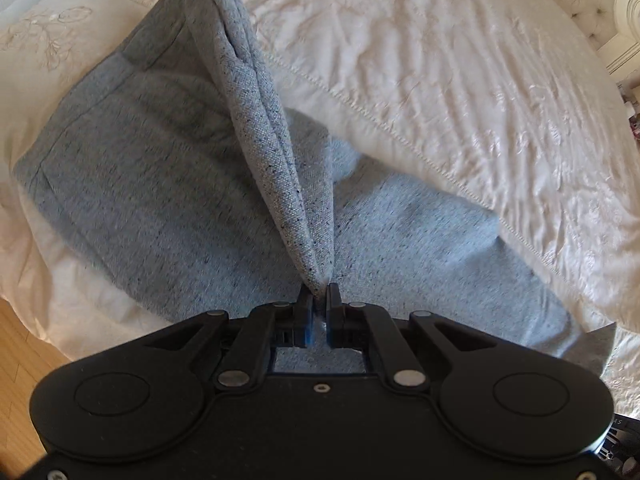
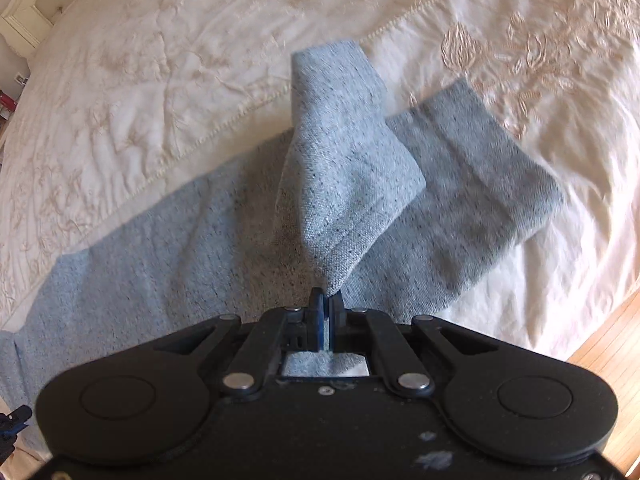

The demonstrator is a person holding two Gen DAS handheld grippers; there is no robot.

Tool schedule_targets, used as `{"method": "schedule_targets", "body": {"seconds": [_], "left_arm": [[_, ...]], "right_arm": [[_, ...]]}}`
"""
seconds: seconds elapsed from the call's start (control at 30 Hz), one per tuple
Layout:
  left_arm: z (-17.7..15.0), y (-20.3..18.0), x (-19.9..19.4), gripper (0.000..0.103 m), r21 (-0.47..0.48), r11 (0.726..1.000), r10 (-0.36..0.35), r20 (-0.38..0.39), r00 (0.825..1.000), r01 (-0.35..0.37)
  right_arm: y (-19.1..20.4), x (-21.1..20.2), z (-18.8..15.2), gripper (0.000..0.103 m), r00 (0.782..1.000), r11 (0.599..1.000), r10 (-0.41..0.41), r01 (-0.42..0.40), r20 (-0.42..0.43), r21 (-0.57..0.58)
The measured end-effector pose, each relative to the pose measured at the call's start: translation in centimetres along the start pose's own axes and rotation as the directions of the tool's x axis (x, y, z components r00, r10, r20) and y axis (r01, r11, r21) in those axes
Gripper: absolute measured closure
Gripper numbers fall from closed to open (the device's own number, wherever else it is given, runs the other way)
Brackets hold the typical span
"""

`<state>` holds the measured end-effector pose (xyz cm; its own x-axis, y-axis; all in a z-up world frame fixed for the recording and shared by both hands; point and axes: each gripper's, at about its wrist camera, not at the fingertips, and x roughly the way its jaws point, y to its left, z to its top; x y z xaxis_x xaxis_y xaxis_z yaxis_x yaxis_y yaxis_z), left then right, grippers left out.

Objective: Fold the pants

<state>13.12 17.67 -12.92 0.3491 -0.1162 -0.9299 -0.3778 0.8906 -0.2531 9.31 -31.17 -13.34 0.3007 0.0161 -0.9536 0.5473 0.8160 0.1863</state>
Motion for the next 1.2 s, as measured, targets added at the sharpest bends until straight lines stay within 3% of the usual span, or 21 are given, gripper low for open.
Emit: {"method": "schedule_targets", "body": {"seconds": [0.17,0.27,0.4,0.6,0.8,1.0,1.2], "left_arm": [[-0.4,-1.0,0.4,0.096,0.012,1.000,0.026,0.012,1.000,-0.026],[-0.7,-1.1,0.3,0.096,0.019,0.999,0.032,0.030,0.999,-0.033],[-1.3,-0.3,0.8,0.096,-0.014,0.998,0.058,0.022,0.998,-0.058],[-2.0,-0.6,1.1,0.096,-0.026,0.995,0.094,0.033,0.995,-0.094],[-2.3,-1.1,0.6,0.096,-0.029,0.993,0.120,0.059,0.991,-0.119],[-2.6,-1.6,0.3,0.096,-0.038,0.990,0.137,0.084,0.987,-0.134],[-2.6,-1.9,-0.1,0.096,-0.018,0.990,0.144,0.100,0.985,-0.143]], "right_arm": [[-0.6,0.4,-0.4,0.101,1.000,1.000,0.012,-0.012,-0.008,-0.017],[-1.1,-0.2,-0.3,0.092,0.997,0.997,0.070,-0.071,-0.011,-0.025],[-3.7,-1.1,0.8,0.082,0.991,0.985,0.127,-0.130,0.032,0.112],[-8.4,-0.2,3.5,0.076,0.986,0.940,0.146,-0.164,0.081,0.301],[-10.5,3.3,5.2,0.074,0.974,0.887,0.224,-0.215,0.027,0.409],[-11.9,5.0,5.0,0.073,0.937,0.792,0.347,-0.310,0.029,0.526],[-13.4,5.3,3.8,0.070,0.934,0.756,0.356,-0.313,0.039,0.575]]}}
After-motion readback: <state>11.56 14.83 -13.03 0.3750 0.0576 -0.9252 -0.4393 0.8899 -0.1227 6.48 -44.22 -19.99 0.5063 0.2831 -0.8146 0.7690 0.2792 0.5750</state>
